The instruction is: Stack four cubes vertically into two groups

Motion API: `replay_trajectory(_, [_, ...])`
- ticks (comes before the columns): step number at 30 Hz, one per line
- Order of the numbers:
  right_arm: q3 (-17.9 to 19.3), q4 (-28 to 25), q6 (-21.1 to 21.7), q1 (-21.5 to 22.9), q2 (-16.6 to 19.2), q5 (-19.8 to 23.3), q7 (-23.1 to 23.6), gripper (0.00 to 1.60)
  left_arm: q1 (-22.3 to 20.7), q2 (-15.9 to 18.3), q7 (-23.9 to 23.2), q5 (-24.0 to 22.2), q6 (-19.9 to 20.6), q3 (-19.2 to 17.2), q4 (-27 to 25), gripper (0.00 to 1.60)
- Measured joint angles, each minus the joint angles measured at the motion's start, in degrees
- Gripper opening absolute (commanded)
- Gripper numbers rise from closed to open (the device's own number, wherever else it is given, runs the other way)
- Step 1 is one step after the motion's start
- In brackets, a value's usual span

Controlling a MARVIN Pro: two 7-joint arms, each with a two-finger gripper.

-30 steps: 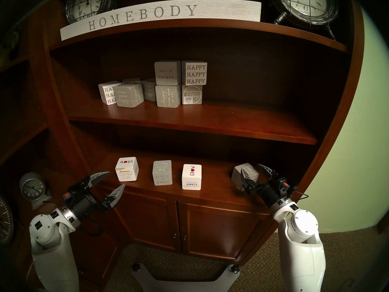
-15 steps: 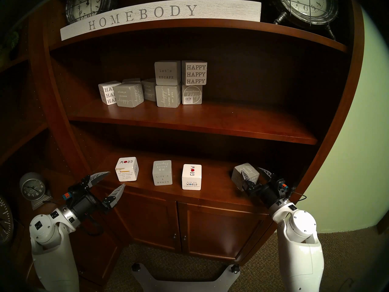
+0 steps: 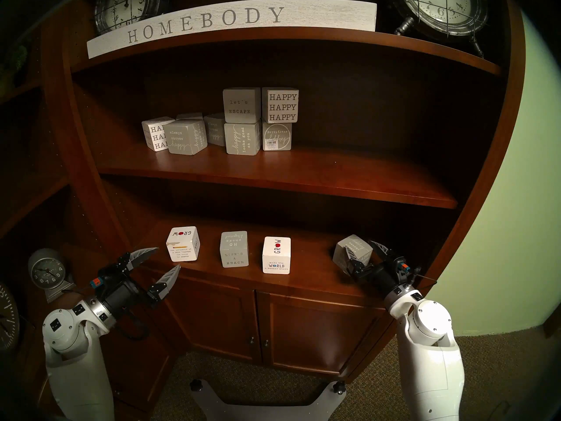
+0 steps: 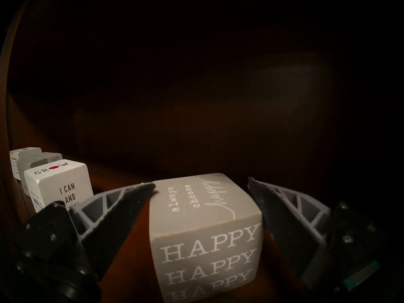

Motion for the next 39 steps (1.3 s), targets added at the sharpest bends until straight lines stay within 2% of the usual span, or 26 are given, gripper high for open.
replay_trajectory(19, [0.01,-2.46,2.4,-1.73,-0.06,1.37,1.35,1.6,0.0,0.0,0.0,0.0,0.0,0.01,0.0,1.6])
replay_trajectory(30, [-0.22,-3.31,-0.31,-3.05,-1.12,-1.32,-0.64,1.6,0.0,0.0,0.0,0.01,-0.01,0.01,0.0,1.6])
replay_trajectory(39, [0.67,-2.99,-0.6,-2.99,-1.81,-1.63,-1.66,1.6,0.0,0.0,0.0,0.01,-0.01,0.01,0.0,1.6])
